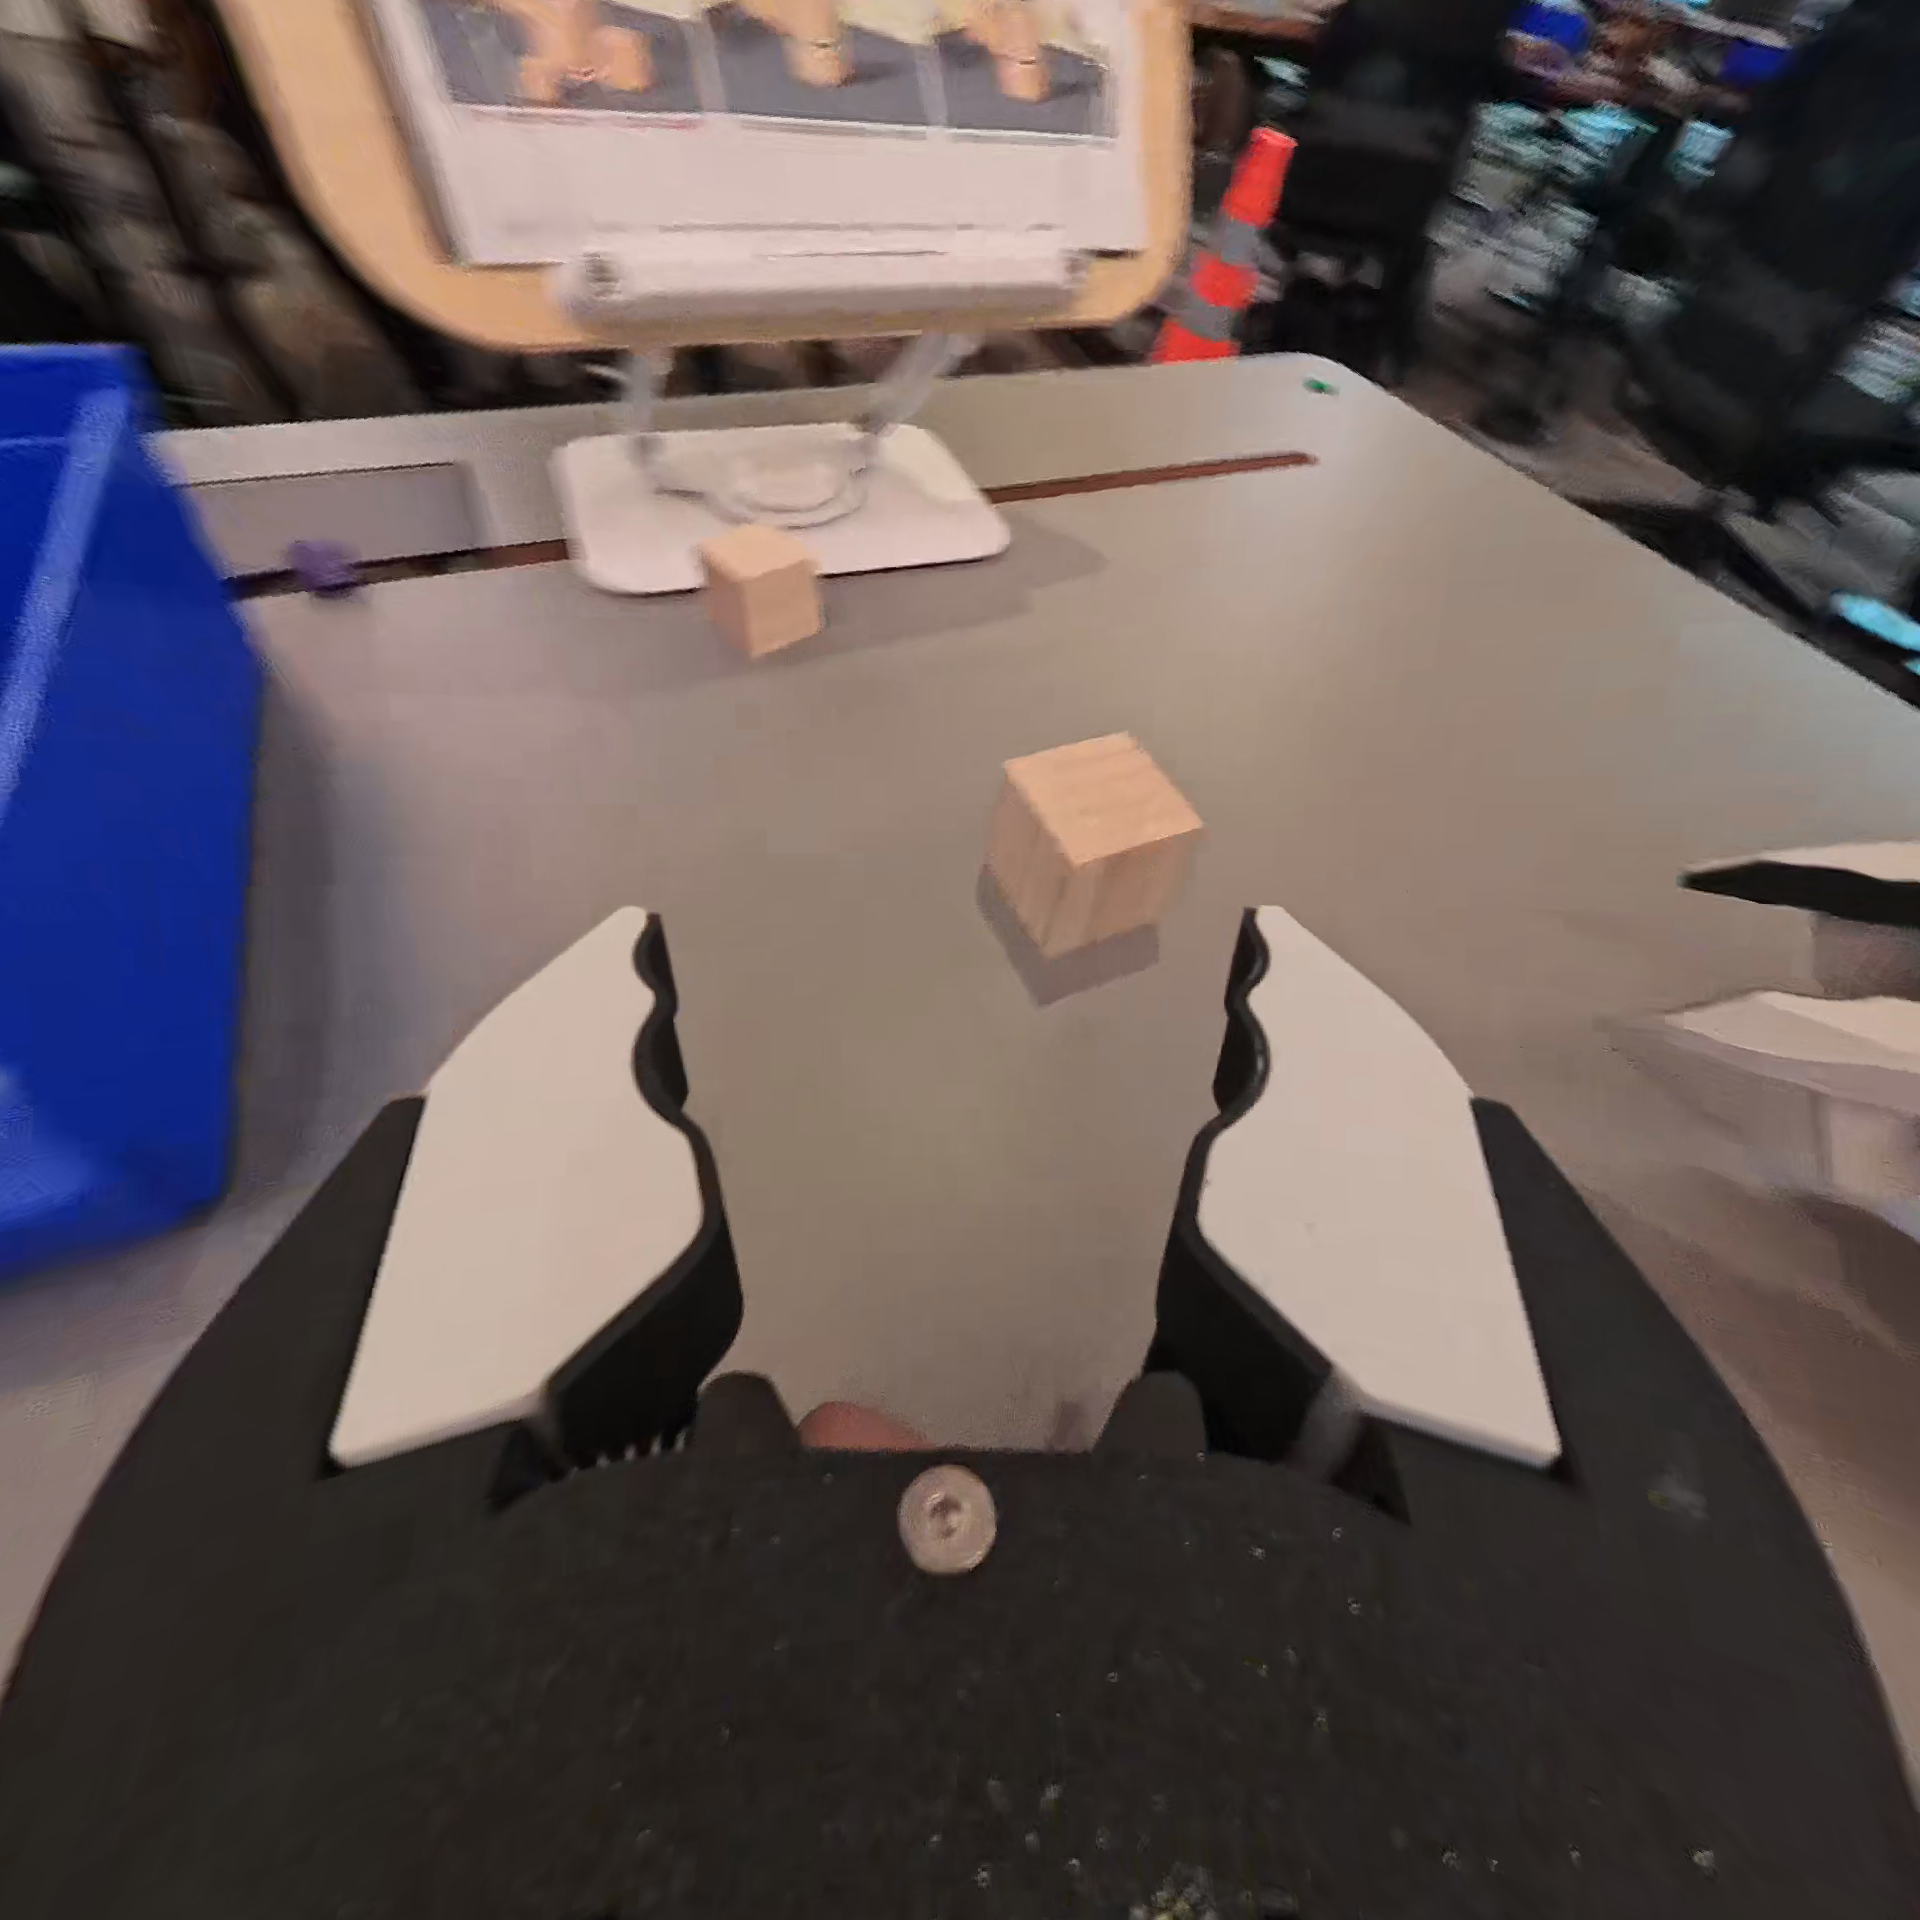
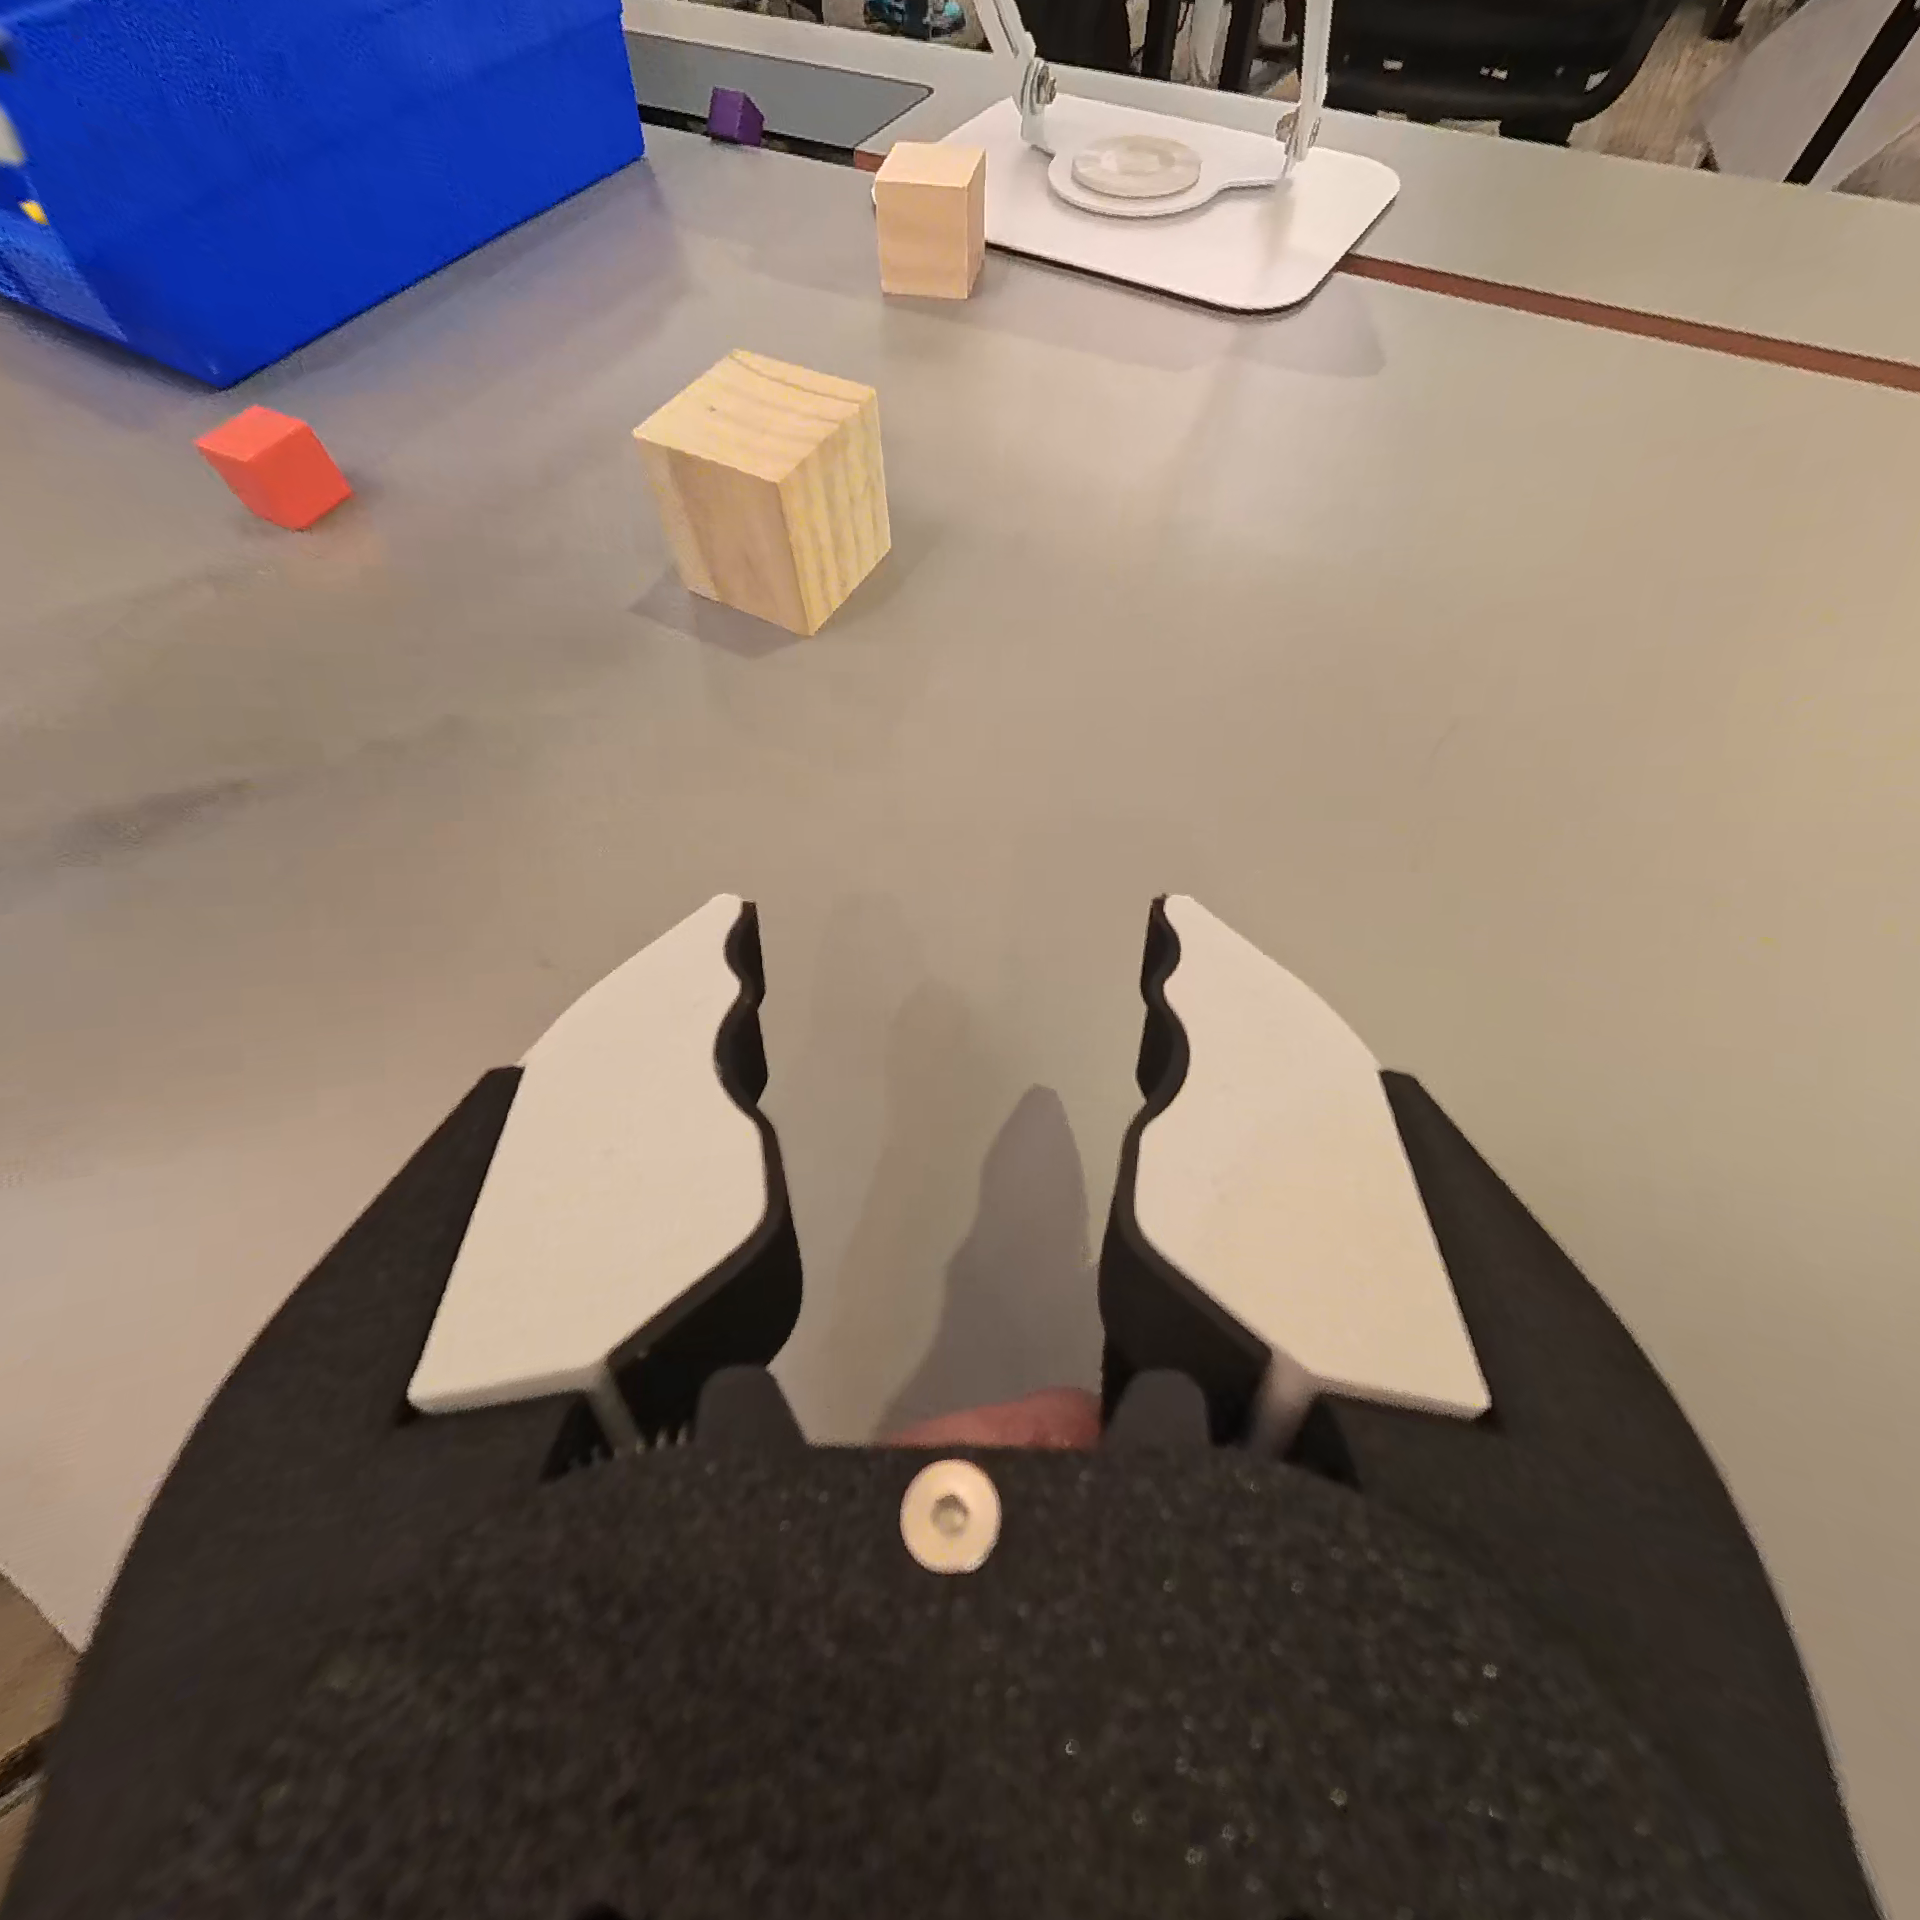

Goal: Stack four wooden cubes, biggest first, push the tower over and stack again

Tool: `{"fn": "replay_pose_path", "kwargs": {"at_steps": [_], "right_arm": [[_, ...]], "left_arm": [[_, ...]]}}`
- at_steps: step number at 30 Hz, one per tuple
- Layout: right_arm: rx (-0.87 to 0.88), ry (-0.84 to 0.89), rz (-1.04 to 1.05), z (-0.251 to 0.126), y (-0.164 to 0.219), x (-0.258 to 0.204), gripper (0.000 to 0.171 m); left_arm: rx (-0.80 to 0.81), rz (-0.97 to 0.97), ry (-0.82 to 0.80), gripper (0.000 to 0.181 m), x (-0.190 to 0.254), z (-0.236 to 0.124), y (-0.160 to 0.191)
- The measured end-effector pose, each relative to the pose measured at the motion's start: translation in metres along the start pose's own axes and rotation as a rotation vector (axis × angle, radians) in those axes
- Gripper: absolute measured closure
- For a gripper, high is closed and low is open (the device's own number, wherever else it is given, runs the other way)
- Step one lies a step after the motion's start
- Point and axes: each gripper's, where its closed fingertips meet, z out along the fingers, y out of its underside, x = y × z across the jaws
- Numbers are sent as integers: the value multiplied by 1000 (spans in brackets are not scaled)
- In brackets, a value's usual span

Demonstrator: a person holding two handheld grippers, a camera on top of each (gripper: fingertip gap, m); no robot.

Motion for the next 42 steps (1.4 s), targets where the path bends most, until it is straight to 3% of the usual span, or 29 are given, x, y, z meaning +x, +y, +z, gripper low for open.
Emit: {"fn": "replay_pose_path", "kwargs": {"at_steps": [3, 8, 19, 29, 34, 38, 42], "right_arm": [[-5, 5, -9, 0, 1, -1, 101], [-8, 7, -29, 0, 0, -6, 101], [53, 51, -52, 1, -7, -7, 101], [35, 55, -69, 1, -5, -8, 101], [40, 55, -64, -2, -7, -4, 101], [38, 49, -52, -3, -6, 1, 102], [26, 41, -46, -2, -2, 4, 103]], "left_arm": [[74, 32, -173, 78, -15, -23, 18], [80, 58, -264, 82, -22, -40, 46], [49, -23, -264, 86, -31, -44, 65], [45, -18, -236, 88, -32, -38, 57], [4, 106, -77, 88, -26, 6, -2], [-143, 216, 120, 92, -25, 78, -33], [-295, 322, 37, 91, -64, 159, -35]]}}
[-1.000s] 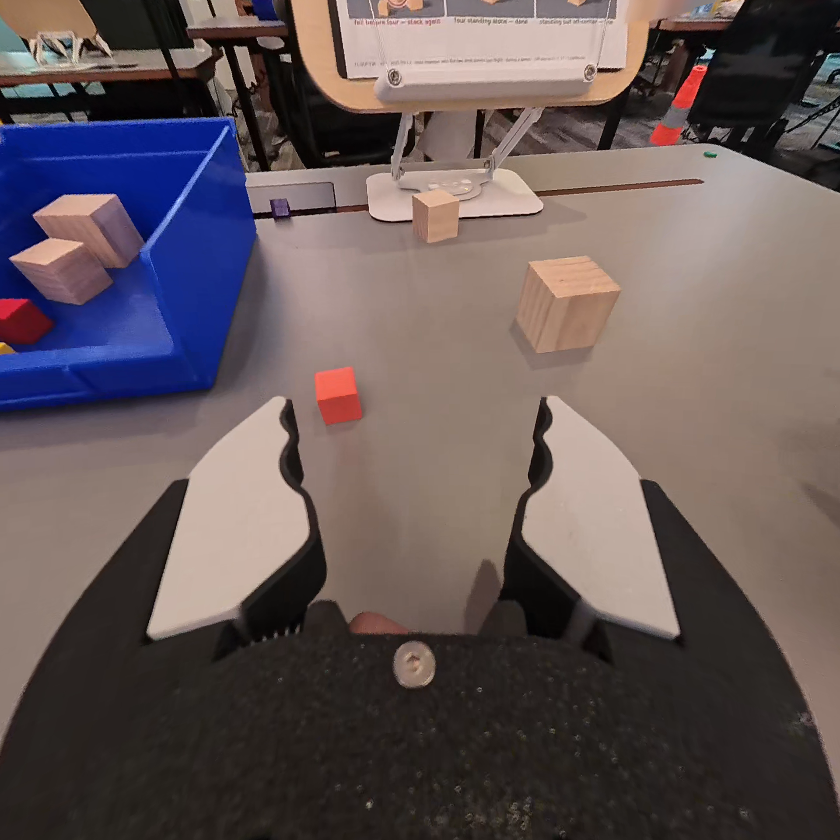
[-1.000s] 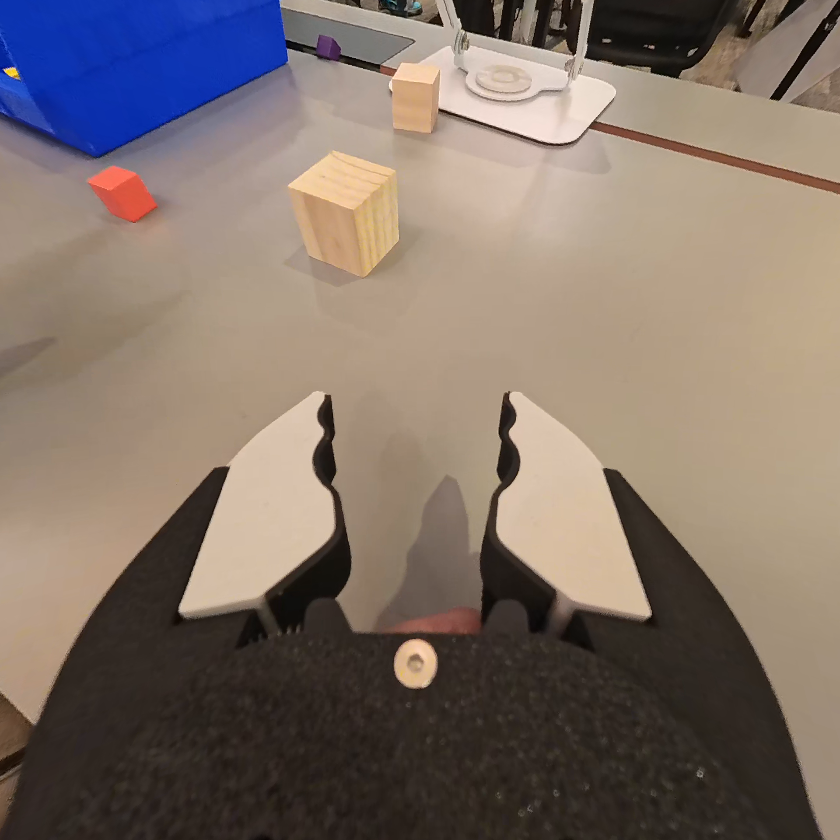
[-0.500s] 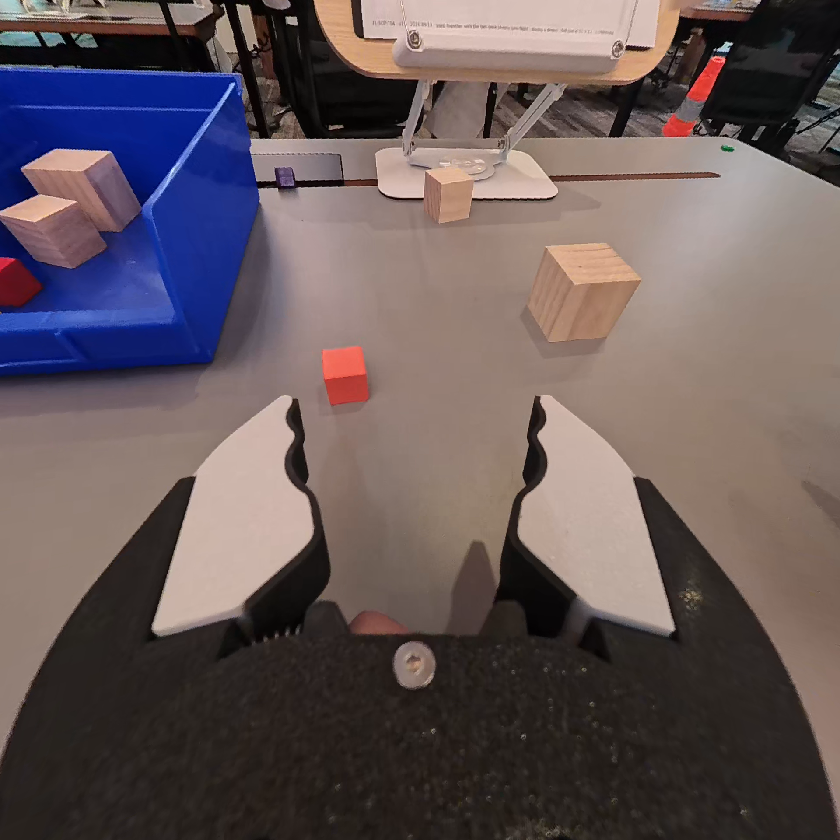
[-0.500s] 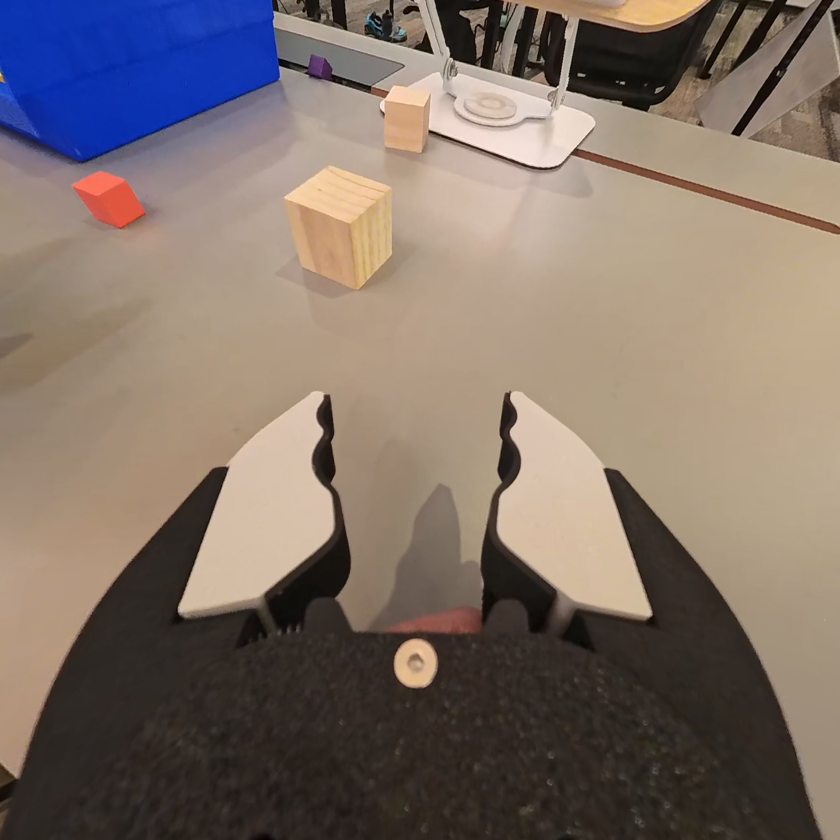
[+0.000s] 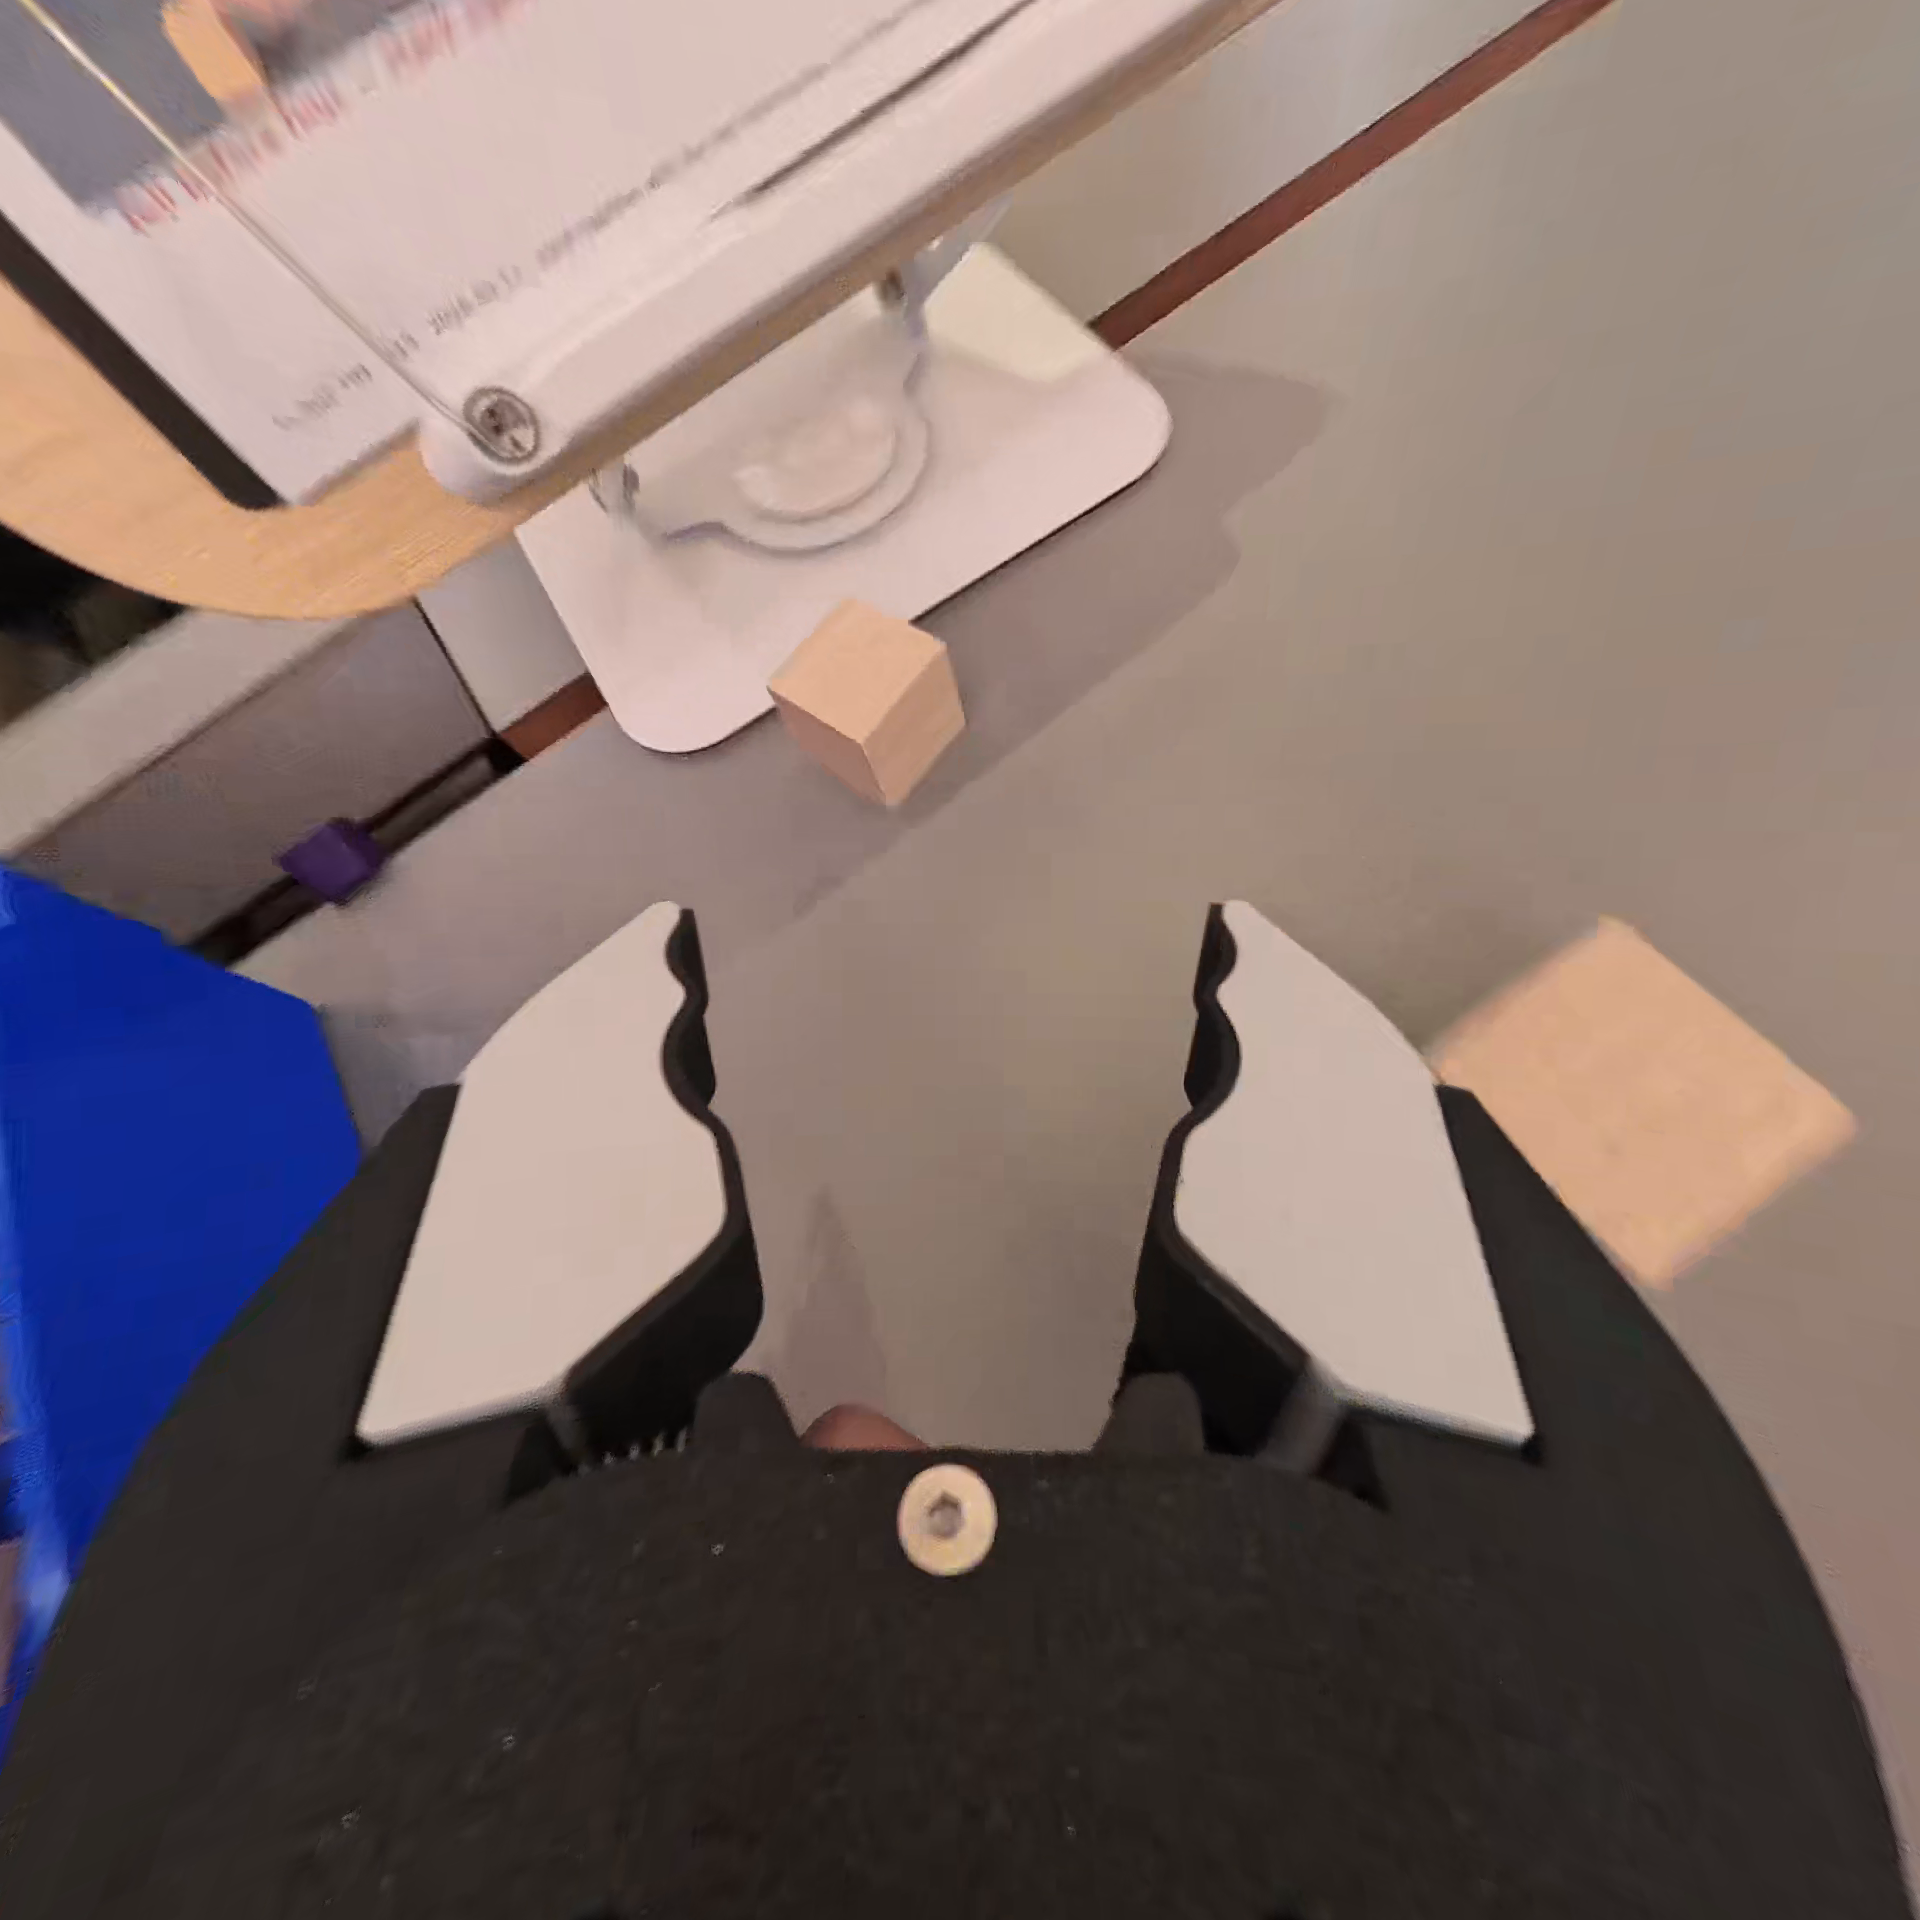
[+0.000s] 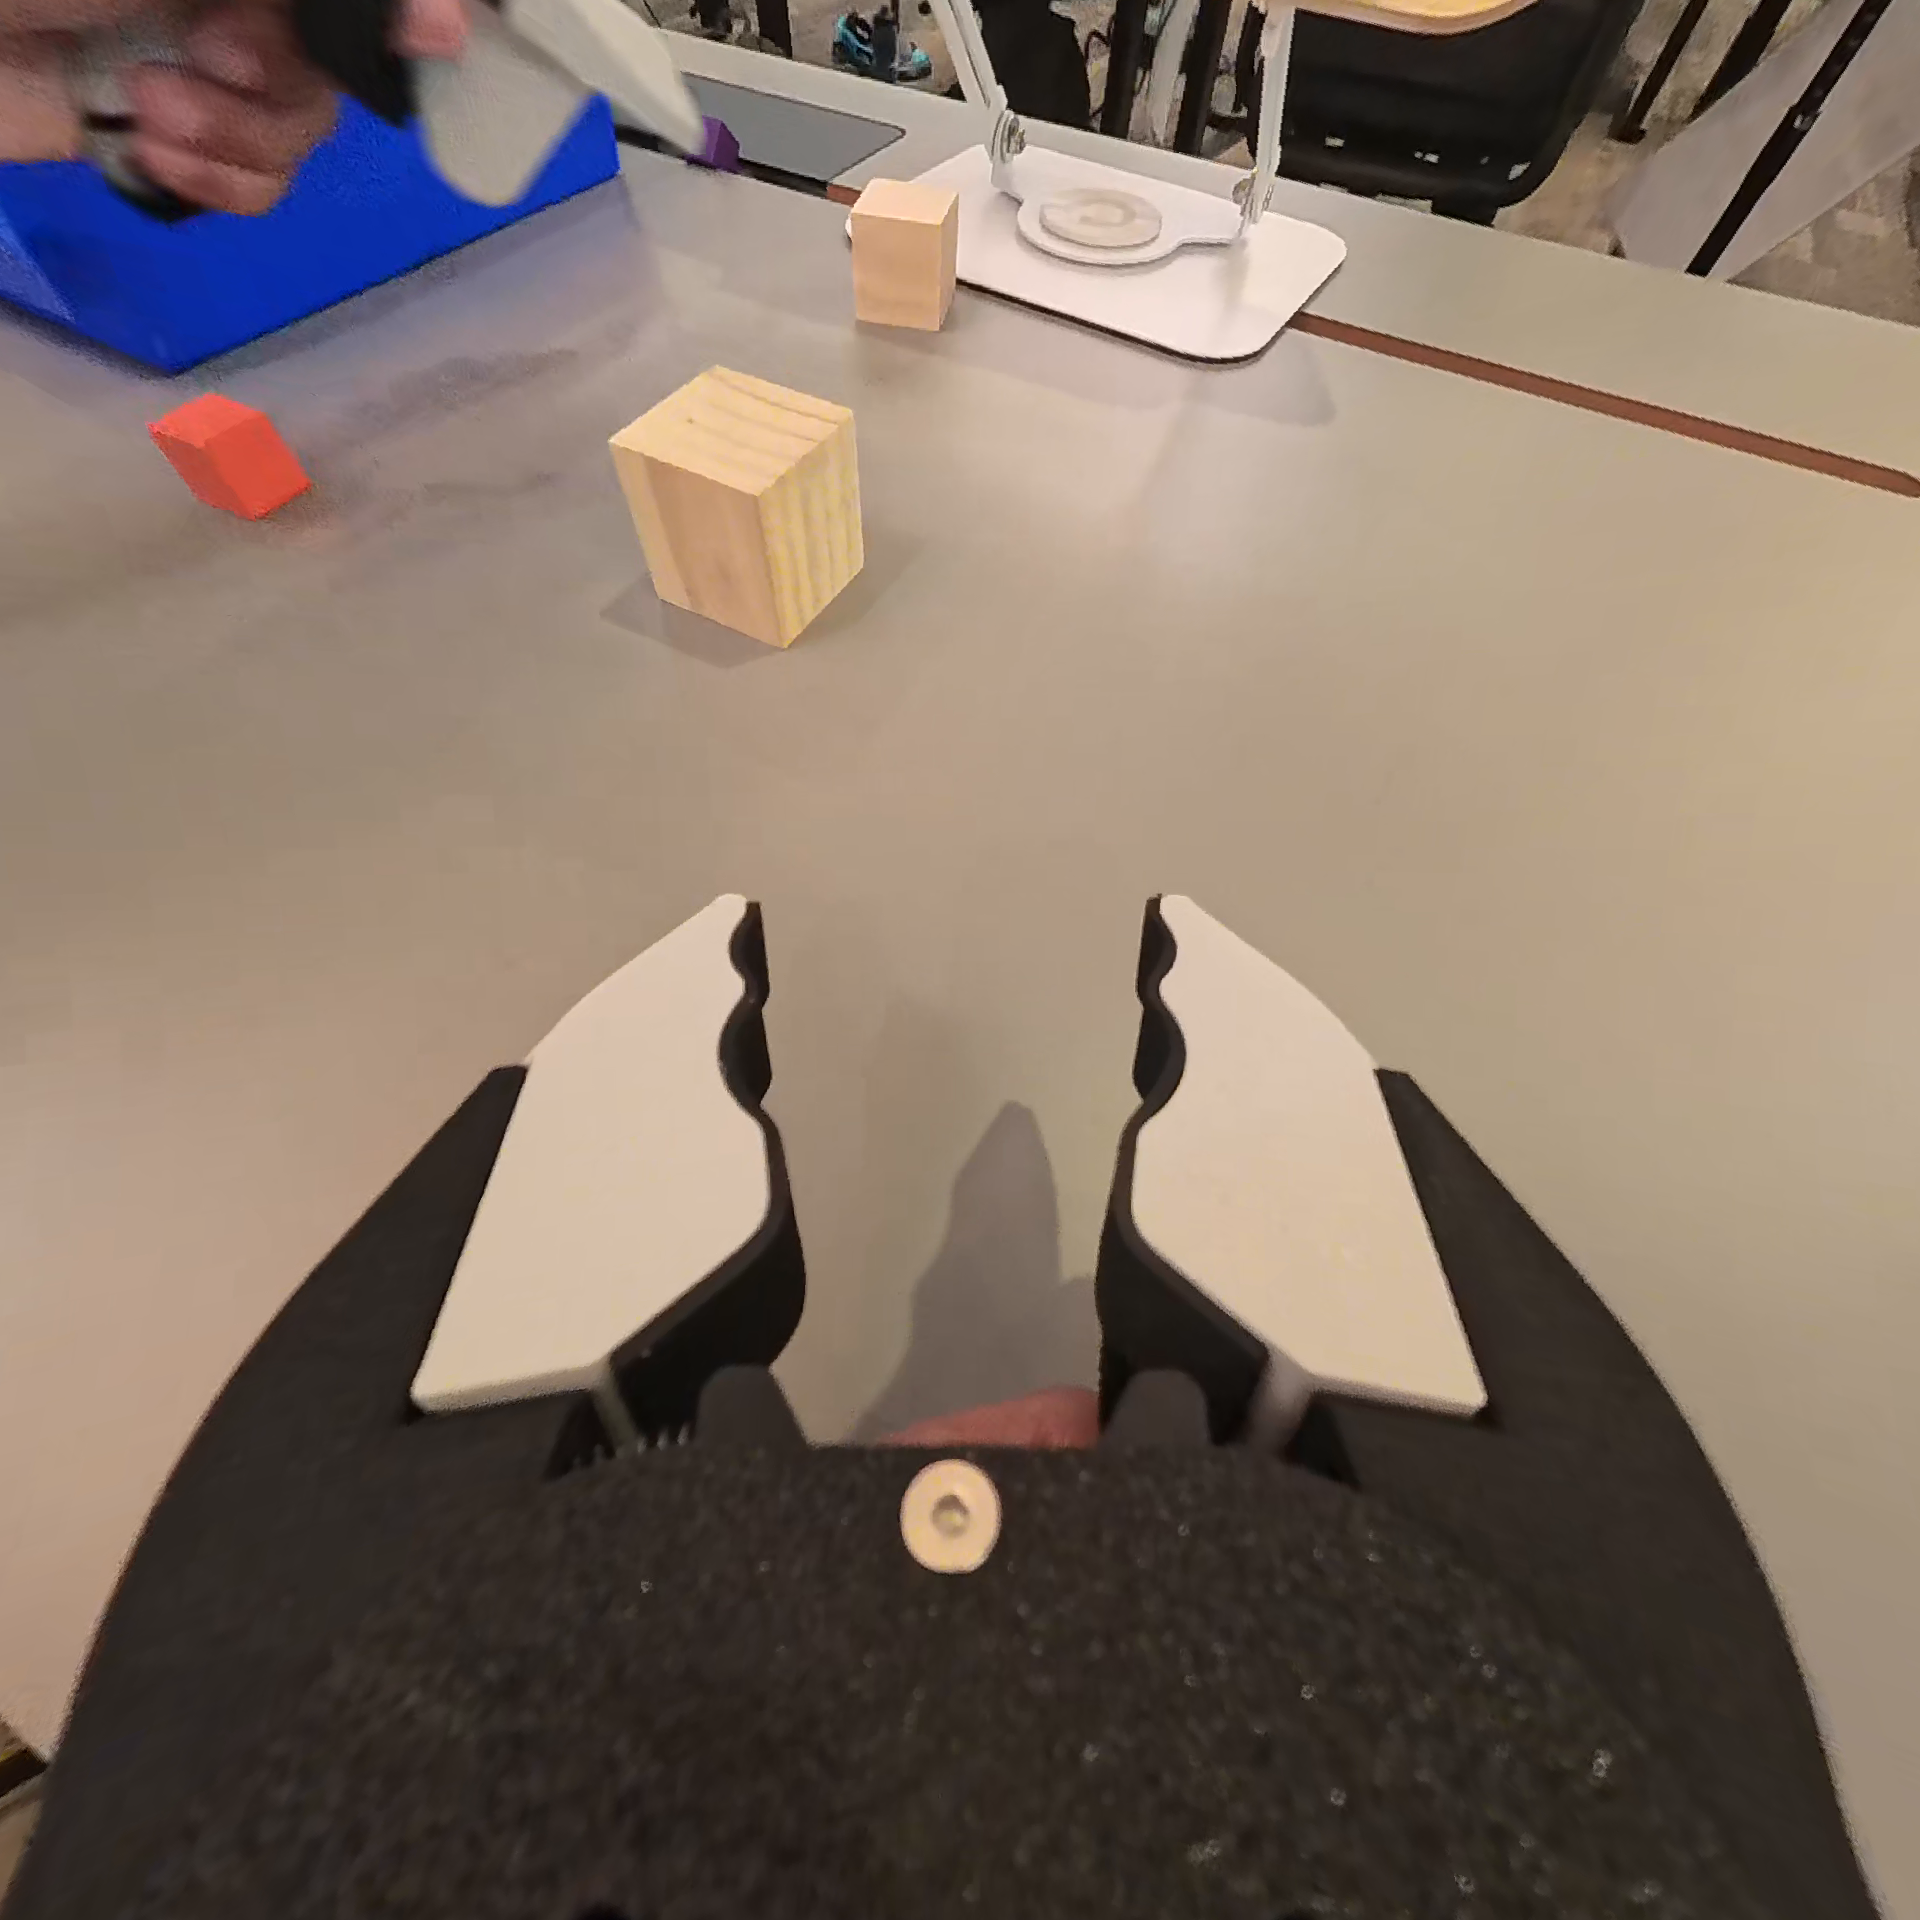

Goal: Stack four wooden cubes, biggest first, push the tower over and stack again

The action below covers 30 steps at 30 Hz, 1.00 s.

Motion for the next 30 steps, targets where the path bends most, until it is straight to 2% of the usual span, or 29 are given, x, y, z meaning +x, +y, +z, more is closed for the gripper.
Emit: {"fn": "replay_pose_path", "kwargs": {"at_steps": [6, 10, 12, 15, 20, 23, 24, 26, 30], "right_arm": [[-15, -20, 12, 6, 5, 0, 103], [-19, -38, 26, 6, 8, 0, 104], [-14, -45, 28, 5, 7, -1, 105], [-18, -50, 26, 6, 8, -1, 105], [-18, -58, 47, 7, 8, 0, 106], [-20, -59, 50, 7, 8, 0, 107], [-23, -59, 49, 7, 9, 0, 107], [-26, -61, 45, 7, 9, -1, 107], [-22, -64, 46, 6, 8, -2, 107]], "left_arm": [[-137, -248, -77, 85, -22, 86, -3], [-179, -207, -139, 83, -29, 115, -9], [-186, -199, -155, 82, -39, 122, -11], [-235, -292, -104, 79, -39, 131, -7], [-313, -396, -195, 85, -45, 137, 4], [-301, -471, -203, 92, -43, 139, 4], [-295, -487, -194, 98, -41, 139, 4], [-278, -505, -185, 123, -37, 140, 1], [-256, -501, -223, 124, -40, 136, 2]]}}
